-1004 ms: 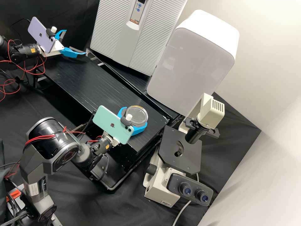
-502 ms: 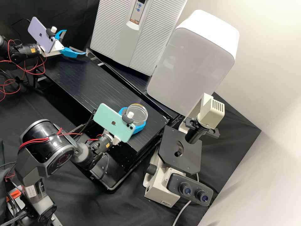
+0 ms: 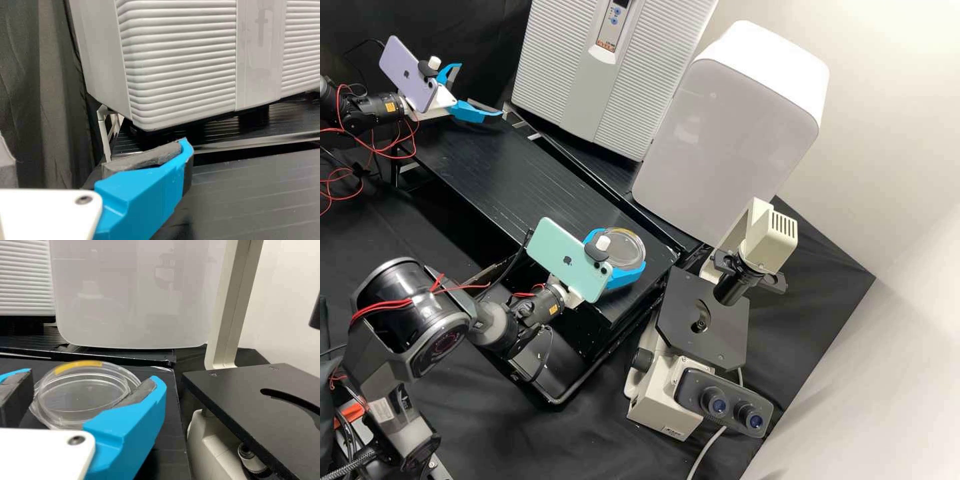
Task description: Slide the petri dish to the right
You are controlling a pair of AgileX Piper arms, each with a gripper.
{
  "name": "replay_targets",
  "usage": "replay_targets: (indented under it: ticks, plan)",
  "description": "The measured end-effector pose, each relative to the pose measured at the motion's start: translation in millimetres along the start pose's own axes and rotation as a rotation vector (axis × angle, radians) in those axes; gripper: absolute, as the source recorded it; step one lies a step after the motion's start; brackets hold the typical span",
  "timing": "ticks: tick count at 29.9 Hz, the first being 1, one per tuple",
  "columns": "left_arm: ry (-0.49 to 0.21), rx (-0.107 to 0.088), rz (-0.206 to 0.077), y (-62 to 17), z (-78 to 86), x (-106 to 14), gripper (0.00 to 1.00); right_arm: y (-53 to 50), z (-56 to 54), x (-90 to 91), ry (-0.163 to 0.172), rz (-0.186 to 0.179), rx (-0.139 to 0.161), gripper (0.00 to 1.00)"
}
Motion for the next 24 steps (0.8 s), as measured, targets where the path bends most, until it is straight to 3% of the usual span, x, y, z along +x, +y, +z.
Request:
replay_targets:
  ticks: [16,24]
  plan:
    - [0.0,0.0,0.0,0.0,0.0,0.0,1.0,-1.2,-1.1,0.4,0.007,-0.001,-0.003,1.0]
    - [0.0,0.0,0.0,0.0,0.0,0.0,1.0,-8.1,-1.3,-12.7,0.007,-0.028,0.005,1.0]
